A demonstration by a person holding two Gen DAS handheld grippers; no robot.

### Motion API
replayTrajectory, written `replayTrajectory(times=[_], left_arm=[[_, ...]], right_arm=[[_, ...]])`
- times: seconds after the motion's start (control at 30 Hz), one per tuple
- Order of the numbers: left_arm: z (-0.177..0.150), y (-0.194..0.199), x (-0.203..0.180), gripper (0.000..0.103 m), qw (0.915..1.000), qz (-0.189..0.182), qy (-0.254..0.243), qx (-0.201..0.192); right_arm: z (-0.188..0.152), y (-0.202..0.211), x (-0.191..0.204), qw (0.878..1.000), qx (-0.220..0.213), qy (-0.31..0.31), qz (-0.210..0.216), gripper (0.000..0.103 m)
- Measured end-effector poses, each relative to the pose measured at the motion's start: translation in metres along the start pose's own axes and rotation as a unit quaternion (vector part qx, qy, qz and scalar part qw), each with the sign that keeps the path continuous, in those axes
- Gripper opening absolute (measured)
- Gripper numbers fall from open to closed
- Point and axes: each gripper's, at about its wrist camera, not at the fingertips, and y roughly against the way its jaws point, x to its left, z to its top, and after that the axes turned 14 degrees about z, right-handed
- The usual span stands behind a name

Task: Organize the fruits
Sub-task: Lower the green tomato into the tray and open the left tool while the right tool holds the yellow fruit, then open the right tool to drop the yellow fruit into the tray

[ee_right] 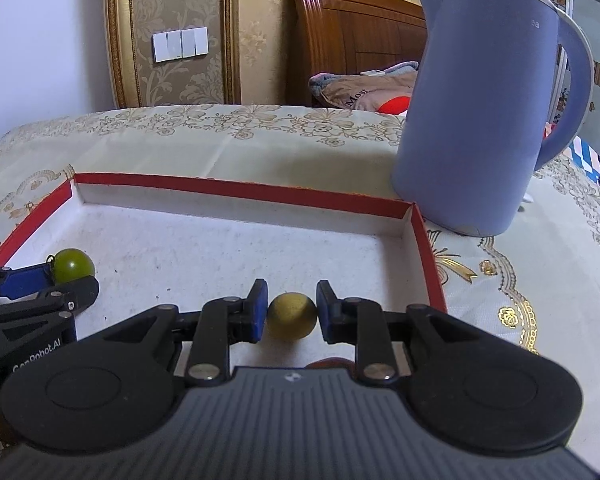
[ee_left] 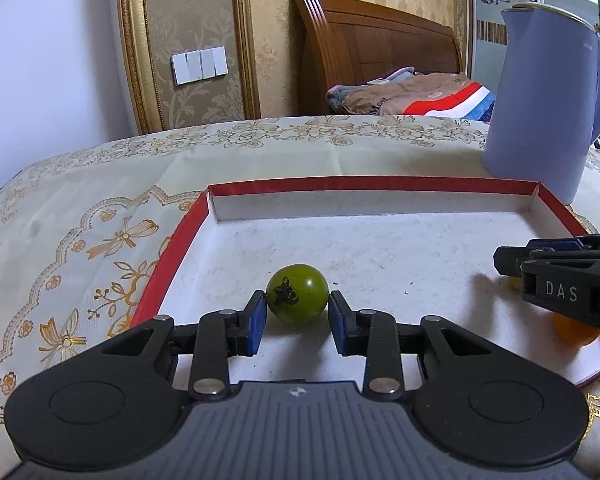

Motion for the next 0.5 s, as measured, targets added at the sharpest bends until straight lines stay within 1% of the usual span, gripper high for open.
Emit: replayTrajectory(times=[0.23,0.27,0.3,0.33,0.37,0.5], left_arm=[[-0.0006,-0.0019,0.0006,0.033,1.0000,0.000,0.001,0.003],[-0.0006,-0.0021,0.0006,0.034,1.0000,0.000,0.002,0.003],[-0.0007,-0.0022,0.0010,0.042,1.0000,0.000,0.002,0.003],[-0.0009,-0.0023,0.0012,0.046,1.0000,-0.001,0.003,0.004],[-0.0012,-0.0021,0.0017,0.055,1.0000,-0.002,0.004,0.004],[-0.0023,0.0001,0.0014,0.055,1.0000,-0.006,0.001,-0.002]], right_arm=[[-0.0002,0.0000,-0.0004,1.000,0.004,-0.001,0.004,0.026],[-0.0003,-0.0002,-0.0002,1.000,0.005,-0.001,0.004,0.027],[-0.0004,-0.0003,0.0000,1.000,0.006,-0.001,0.003,0.033],[-0.0004,0.0001,0.0003,1.000,0.004,-0.001,0.002,0.035],[-0.0004,0.0009,0.0008,1.000,0.001,0.001,0.000,0.035],[-0.0015,0.0024,0.0017,1.000,-0.002,0.005,-0.004,0.047]])
